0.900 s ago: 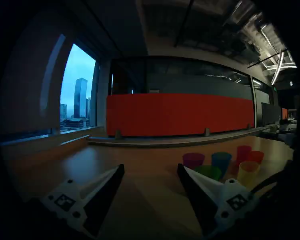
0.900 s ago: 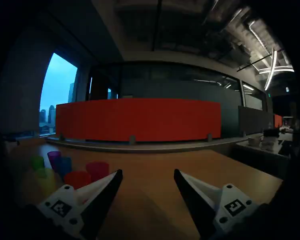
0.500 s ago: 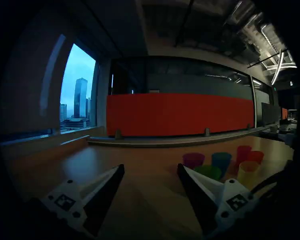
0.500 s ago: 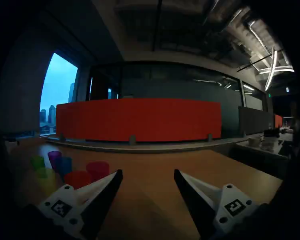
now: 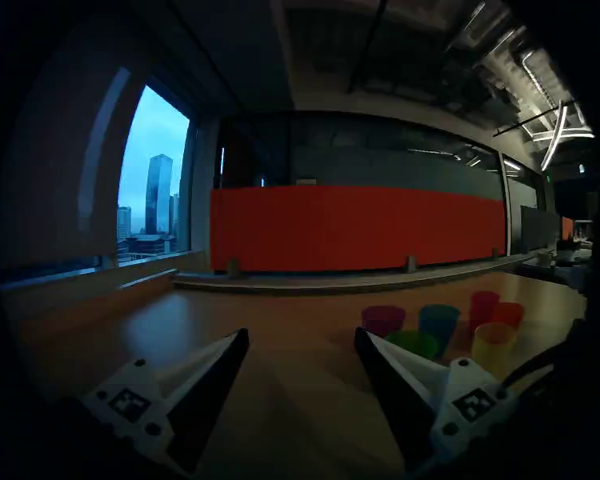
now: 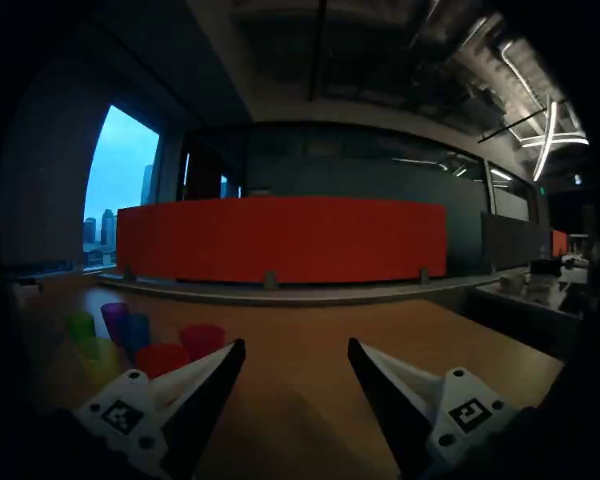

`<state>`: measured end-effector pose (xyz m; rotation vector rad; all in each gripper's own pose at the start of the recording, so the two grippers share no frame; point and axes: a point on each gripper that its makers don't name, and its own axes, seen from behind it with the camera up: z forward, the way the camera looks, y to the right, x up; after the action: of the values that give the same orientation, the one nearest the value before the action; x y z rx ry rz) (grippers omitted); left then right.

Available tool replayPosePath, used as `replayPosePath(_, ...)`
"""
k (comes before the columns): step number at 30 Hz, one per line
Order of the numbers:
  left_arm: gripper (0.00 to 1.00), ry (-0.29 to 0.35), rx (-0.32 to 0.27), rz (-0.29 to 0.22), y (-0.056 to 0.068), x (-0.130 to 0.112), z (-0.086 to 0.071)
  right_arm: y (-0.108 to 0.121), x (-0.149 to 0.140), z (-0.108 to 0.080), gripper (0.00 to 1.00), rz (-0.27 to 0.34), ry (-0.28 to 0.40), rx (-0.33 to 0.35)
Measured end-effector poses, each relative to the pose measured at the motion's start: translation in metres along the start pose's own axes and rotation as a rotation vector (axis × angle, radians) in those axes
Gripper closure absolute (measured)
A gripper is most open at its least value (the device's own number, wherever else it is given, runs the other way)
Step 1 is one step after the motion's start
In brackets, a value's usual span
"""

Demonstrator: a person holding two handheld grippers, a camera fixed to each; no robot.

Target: Pour water

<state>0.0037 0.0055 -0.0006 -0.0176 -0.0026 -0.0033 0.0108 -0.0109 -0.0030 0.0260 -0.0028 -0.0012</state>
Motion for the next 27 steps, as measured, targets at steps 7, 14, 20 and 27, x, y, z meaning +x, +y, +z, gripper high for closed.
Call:
replayPosePath(7,0.02,0.017,-0.032,-0.017,0.009,0.027,-0.003,-0.007,0.03,0.0,0.01,0.0,0.009,0.022)
replayPosePath(14,0.02,0.0,-0.068,-0.047,0.018,0.059,-0.004,-0.014,0.064,0.002,0.0,-0.007,0.003,0.05)
replayPosePath(20,0.02,0.011,-0.11,-0.05,0.025,0.099,-0.004,-0.016,0.1,0.005,0.0,0.012,-0.017,0.065)
replayPosePath(27,0.02,-0.015,-0.12,-0.007,0.027,0.136,0.001,-0.02,0.141,0.009,0.0,-0.008,-0.023,0.085)
